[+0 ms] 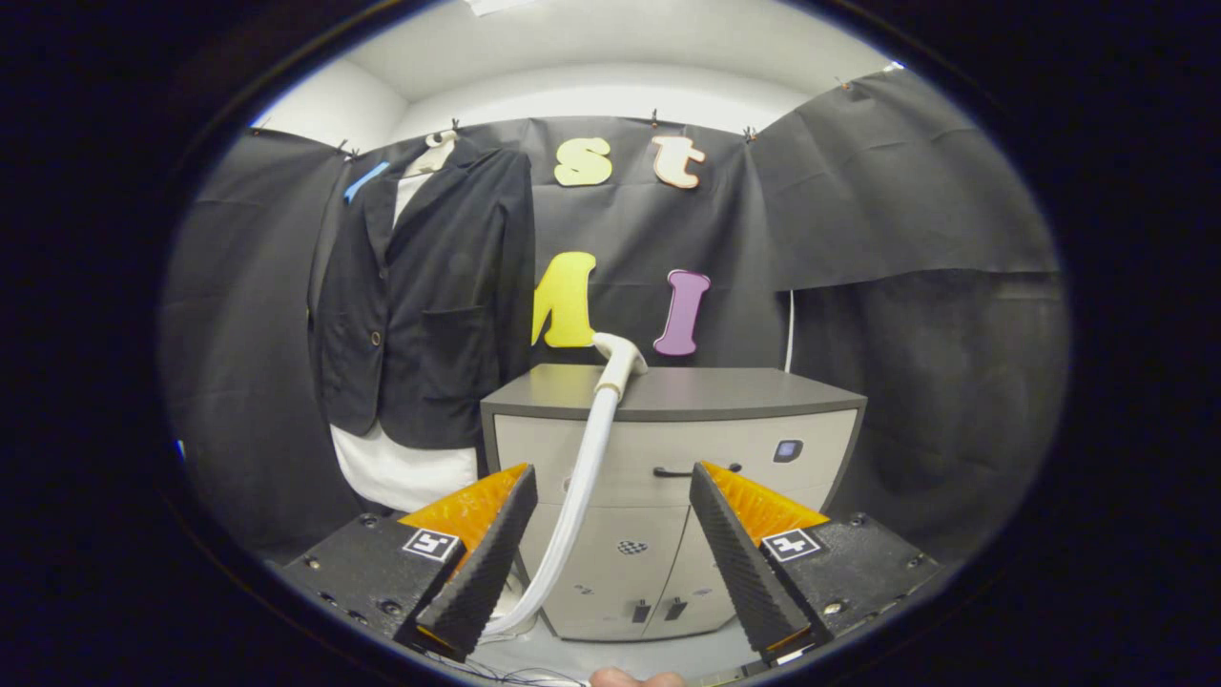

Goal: Iron the clothes twice with a garment steamer, once on the left side and once on the right side.

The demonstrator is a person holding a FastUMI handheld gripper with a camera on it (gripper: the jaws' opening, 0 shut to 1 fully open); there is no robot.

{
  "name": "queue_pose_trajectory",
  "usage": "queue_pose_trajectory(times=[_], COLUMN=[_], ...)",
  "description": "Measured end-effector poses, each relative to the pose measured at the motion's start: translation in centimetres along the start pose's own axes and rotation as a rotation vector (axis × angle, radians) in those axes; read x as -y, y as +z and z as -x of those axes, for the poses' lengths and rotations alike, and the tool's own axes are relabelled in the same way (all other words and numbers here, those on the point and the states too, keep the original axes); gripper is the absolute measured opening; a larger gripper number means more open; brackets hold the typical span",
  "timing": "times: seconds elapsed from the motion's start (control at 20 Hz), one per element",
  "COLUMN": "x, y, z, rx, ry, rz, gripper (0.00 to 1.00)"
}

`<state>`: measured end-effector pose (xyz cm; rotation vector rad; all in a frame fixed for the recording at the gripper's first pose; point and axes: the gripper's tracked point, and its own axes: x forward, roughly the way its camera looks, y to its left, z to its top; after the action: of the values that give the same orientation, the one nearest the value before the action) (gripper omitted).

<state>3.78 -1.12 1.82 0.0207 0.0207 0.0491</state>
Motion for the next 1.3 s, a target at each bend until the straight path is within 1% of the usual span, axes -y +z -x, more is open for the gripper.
queue_pose_trajectory(times=[0.3, 0.5, 0.65, 0.85, 1.0, 1.1, 1.3], x=[-0.9, -0.2, 0.5, 0.6, 0.3, -0.1, 0.4], y=[2.2, 3.9, 5.2, 6.9, 8.0, 7.9, 6.6], z=[-1.3, -3.5, -7.2, -13.5, -18.7, -21.5, -25.6], rx=[-0.033, -0.095, -0.132, -0.168, -0.213, -0.263, -0.376], ry=[-0.074, -0.086, -0.093, -0.058, -0.039, -0.014, -0.005], rz=[0.006, -0.034, -0.042, -0.055, -0.094, -0.105, -0.121], gripper=[1.00, 1.00, 1.00, 1.00, 1.00, 1.00, 1.00])
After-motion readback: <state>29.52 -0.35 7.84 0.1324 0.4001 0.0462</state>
